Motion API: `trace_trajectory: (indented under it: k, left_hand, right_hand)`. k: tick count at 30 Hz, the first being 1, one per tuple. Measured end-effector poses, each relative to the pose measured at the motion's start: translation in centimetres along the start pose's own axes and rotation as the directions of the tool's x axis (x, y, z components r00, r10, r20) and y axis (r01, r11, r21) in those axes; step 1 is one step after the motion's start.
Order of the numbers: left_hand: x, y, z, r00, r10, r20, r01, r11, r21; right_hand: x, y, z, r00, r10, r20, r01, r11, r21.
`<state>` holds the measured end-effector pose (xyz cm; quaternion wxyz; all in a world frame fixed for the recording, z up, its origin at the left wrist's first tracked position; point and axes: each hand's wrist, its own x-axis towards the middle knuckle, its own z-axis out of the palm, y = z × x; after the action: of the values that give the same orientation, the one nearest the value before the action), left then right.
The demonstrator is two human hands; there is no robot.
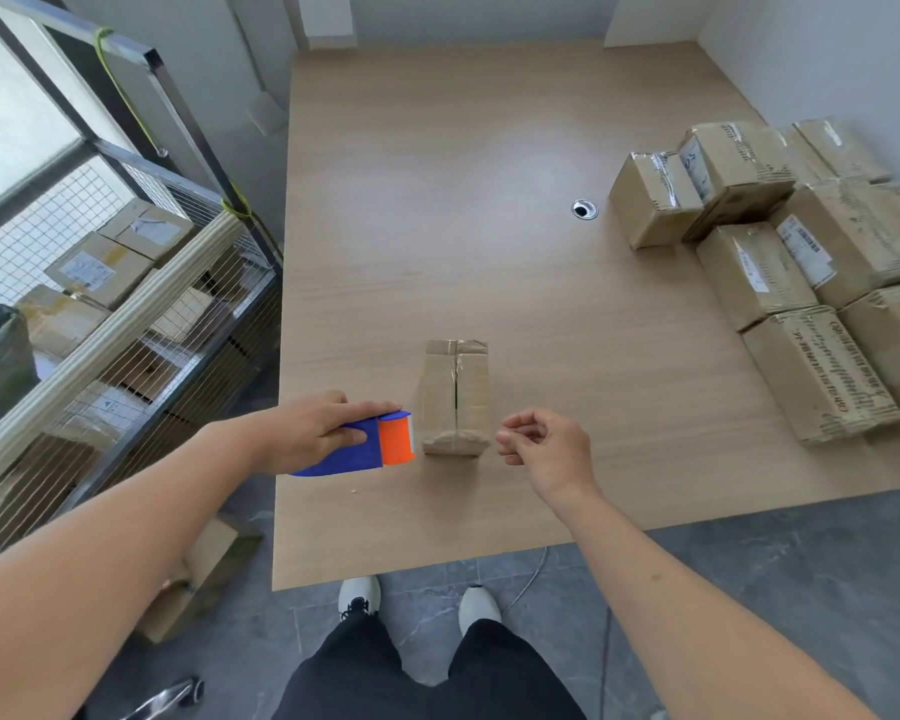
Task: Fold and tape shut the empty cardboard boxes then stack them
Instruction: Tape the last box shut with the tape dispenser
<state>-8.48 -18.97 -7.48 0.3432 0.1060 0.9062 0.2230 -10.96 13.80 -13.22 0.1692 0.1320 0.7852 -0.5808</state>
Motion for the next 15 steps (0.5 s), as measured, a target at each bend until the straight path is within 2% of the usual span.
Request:
trace_trajectory:
  k: [10, 12, 15]
  left_hand:
    - [2.6, -0.5, -0.2, 0.999, 0.017, 0.03, -0.02, 0.995, 0.101]
    - [3.0, -0.5, -0.2, 0.999, 0.026, 0.029, -0.03, 0.992, 0.122]
    - [3.2, -0.5, -0.2, 0.999, 0.024, 0.032, -0.028, 0.992, 0.12]
  right_hand:
    - [1.3, 1.5, 0.6, 0.997, -0.008, 0.078, 0.011, 0.999, -0.037]
    - [1.4, 1.6, 0.4, 0.992, -0.035, 0.123, 0.048, 0.994, -0.1]
    - [1.4, 1.5, -0.4, 0.98, -0.139, 0.145, 0.176, 0.941, -0.289]
